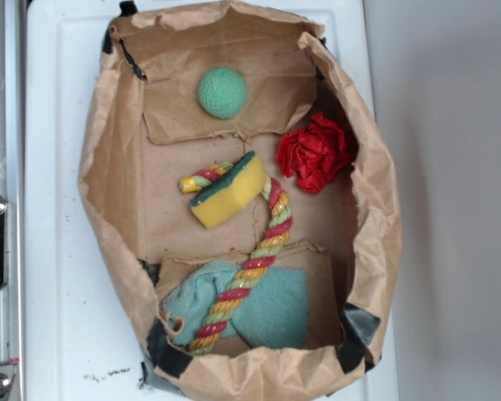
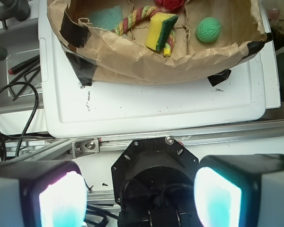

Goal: Grab the green ball.

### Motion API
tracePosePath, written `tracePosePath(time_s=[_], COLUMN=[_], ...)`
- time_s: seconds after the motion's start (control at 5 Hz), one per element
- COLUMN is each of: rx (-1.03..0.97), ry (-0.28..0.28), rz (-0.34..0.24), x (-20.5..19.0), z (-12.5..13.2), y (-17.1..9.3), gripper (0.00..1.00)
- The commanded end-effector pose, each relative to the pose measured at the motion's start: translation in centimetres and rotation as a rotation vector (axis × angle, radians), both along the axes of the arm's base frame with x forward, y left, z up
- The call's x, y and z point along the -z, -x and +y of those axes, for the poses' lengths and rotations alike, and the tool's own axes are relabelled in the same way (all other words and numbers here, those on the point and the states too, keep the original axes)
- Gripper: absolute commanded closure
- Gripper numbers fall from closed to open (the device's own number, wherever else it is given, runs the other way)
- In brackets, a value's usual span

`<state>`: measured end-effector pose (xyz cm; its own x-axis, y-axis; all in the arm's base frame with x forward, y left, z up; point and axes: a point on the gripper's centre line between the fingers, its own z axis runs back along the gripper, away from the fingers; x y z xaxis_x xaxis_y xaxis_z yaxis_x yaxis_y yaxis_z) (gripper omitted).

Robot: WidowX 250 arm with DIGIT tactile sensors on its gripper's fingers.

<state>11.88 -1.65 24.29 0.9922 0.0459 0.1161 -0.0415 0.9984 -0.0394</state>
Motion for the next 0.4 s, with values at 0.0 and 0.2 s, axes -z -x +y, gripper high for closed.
tracePosePath(time_s=[0.0, 0.2], rx=[0.000, -0.005], ry=[0.000, -0.002], rz=[0.000, -0.048], x=[0.0, -0.8], z=[0.0, -0.1], y=[0.0, -3.5], gripper=[0.00, 0.00])
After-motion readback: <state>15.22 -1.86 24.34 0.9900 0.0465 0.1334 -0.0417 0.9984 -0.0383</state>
